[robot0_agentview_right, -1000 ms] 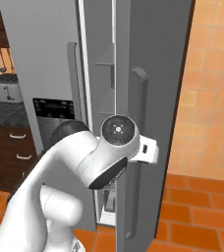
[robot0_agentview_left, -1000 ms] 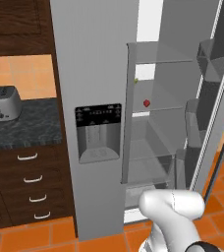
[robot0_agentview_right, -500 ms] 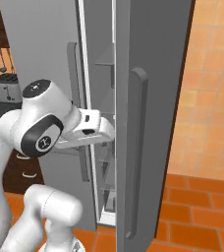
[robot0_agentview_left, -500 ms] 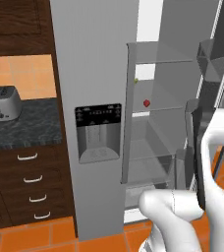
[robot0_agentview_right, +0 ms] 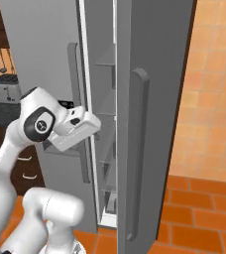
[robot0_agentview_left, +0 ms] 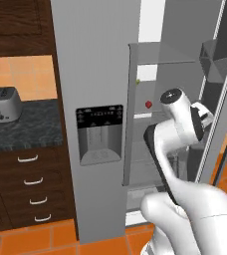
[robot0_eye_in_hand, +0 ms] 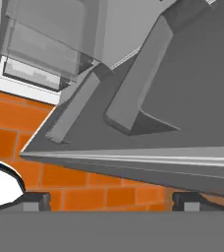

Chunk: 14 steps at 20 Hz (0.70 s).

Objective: Take the strawberry from the fridge and place it on top of the pancake, located on the dining counter.

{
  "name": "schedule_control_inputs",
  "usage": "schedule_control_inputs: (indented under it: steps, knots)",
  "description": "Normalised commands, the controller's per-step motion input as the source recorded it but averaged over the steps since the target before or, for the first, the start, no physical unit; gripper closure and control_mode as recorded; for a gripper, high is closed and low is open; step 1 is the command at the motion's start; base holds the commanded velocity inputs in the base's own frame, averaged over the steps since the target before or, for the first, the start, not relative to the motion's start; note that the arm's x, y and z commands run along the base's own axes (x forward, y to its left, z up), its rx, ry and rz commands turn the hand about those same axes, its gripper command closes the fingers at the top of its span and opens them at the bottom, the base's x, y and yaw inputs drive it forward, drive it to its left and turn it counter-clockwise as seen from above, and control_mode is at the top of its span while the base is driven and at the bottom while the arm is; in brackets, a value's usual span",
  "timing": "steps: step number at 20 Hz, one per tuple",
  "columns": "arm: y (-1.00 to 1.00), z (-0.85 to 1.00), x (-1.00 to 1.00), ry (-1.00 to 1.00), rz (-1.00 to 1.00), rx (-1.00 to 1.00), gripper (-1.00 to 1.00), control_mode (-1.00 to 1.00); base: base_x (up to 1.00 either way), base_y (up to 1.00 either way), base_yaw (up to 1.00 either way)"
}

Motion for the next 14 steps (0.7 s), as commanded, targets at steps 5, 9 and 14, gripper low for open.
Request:
schedule_control_inputs:
  steps: [5,9,14]
  knots:
    - [-0.11,-0.37,1.00,0.13,-0.03,-0.04,-1.00,-1.00,0.00,0.00,0.00]
    - [-0.59,-0.58,0.82,0.00,-0.12,-0.01,-1.00,-1.00,0.00,0.00,0.00]
    - [-0.81,-0.52,0.27,0.00,-0.18,-0.02,-1.00,-1.00,0.00,0.00,0.00]
